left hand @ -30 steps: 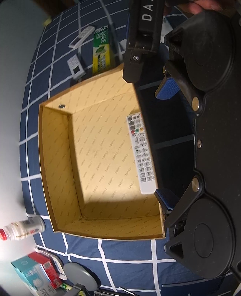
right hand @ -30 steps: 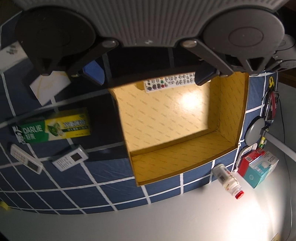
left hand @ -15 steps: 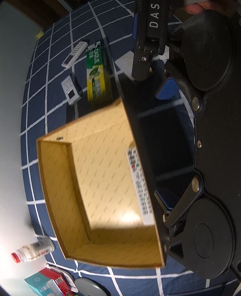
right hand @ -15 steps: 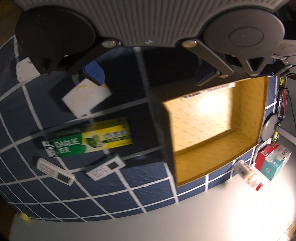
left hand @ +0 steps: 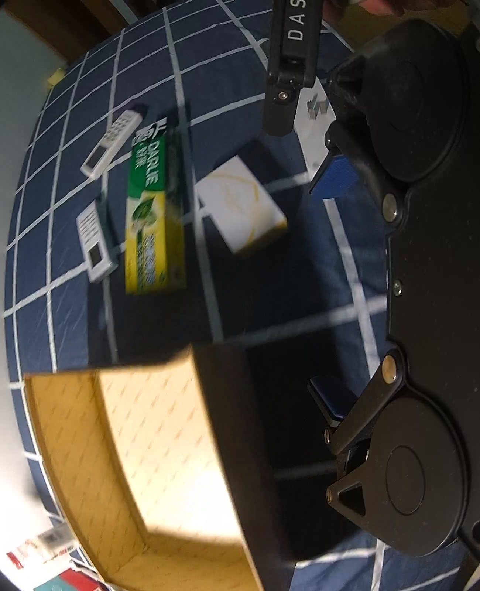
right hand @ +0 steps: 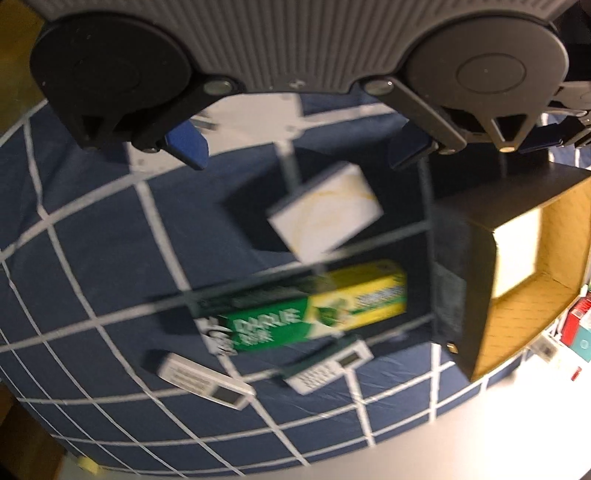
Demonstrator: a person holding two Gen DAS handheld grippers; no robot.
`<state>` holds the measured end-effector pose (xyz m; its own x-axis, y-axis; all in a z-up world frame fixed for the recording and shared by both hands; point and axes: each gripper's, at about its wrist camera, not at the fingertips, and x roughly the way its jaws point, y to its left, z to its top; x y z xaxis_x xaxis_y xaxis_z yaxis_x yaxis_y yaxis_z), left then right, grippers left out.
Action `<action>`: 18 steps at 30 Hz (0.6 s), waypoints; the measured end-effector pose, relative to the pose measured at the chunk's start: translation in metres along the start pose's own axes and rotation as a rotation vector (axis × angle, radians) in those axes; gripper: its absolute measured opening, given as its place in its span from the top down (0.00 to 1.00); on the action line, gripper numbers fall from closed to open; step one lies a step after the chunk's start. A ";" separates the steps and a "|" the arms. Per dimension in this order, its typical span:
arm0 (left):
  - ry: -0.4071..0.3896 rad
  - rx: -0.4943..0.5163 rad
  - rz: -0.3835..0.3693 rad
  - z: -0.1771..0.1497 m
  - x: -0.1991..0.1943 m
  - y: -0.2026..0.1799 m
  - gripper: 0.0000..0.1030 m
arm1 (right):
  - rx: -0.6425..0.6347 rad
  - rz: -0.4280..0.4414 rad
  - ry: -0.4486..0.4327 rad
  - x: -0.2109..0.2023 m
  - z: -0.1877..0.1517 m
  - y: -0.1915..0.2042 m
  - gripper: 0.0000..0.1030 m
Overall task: Organize objects
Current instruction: 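Move the right tool out of the box toward the white flat panel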
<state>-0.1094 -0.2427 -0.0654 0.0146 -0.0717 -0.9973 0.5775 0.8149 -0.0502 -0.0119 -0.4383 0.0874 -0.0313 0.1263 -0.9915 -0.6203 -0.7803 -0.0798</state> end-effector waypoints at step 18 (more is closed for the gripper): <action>0.114 0.000 -0.047 -0.033 0.071 -0.092 0.00 | -0.068 -0.034 0.153 0.049 -0.017 -0.098 0.00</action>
<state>-0.1887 -0.3035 -0.1335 -0.1052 -0.0435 -0.9935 0.5752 0.8123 -0.0965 0.0607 -0.3664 0.0453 0.1116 0.0628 -0.9918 -0.5646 -0.8173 -0.1153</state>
